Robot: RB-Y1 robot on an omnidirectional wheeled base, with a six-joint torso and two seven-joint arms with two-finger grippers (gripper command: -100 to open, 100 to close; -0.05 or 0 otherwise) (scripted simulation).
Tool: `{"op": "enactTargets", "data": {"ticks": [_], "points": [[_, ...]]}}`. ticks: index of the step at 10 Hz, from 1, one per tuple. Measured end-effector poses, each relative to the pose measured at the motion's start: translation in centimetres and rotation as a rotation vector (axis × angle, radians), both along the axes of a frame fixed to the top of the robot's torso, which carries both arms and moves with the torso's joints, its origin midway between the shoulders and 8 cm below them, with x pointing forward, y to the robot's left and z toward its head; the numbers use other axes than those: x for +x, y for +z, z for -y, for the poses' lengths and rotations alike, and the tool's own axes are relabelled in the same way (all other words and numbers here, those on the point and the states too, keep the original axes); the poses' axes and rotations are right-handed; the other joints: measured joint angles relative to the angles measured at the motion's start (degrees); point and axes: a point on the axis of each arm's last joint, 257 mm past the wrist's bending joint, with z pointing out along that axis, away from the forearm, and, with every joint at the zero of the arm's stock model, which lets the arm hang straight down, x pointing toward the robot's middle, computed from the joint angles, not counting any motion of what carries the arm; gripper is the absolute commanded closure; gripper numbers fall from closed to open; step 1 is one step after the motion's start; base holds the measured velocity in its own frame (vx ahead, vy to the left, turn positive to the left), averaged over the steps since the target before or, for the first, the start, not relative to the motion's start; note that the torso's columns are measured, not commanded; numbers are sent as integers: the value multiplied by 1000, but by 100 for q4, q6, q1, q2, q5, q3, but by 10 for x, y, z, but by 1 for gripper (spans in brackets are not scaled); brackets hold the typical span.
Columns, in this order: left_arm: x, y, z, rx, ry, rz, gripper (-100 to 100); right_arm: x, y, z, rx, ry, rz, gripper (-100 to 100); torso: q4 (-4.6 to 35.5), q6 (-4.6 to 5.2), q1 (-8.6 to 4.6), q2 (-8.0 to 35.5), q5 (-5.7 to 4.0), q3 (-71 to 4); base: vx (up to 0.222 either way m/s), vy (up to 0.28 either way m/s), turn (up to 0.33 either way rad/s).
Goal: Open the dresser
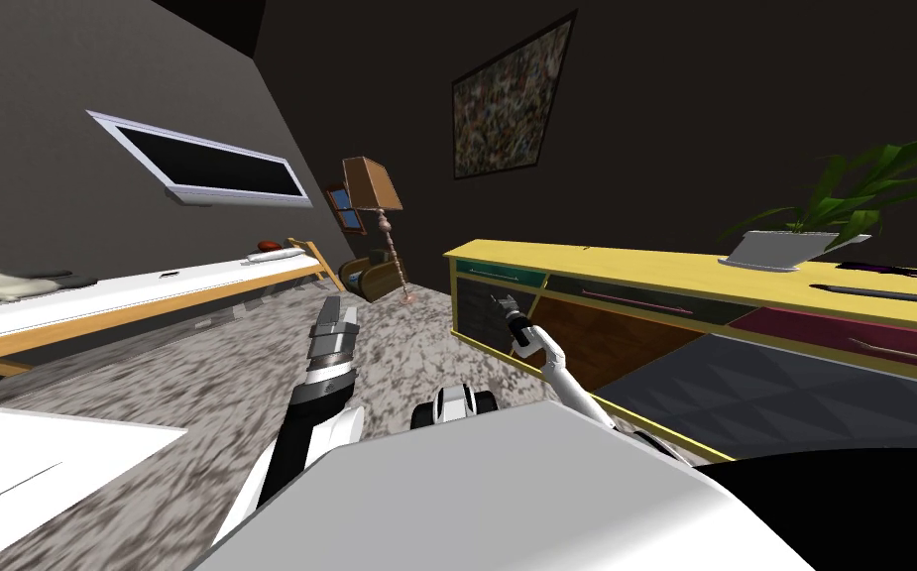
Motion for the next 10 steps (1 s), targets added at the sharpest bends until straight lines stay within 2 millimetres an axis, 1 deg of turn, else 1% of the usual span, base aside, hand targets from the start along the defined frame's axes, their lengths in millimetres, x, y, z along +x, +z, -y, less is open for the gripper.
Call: {"op": "enactTargets", "data": {"ticks": [1, 4, 6, 10], "points": [[0, 0, 0, 0, 0, 0, 0, 6, -6, 15, -52, -30, -17, -100, 0, -3, -3, 0, -2, 0, 14, 81, 17], [0, 0, 0, 0, 0, 0, 0, 13, -15, 38, -167, -92, -54, -100, 0, -2, -8, -2, -3, -1, 16, 76, 31], [0, 0, 0, 0, 0, 0, 0, 22, -15, 62, -280, -152, -82, -100, -1, -4, 12, -7, 2, -4, 26, 110, 30], [0, 0, 0, 0, 0, 0, 0, 31, -20, 104, -443, -256, -133, -100, -1, -3, -8, -2, -5, -1, 23, 69, 23]]}}
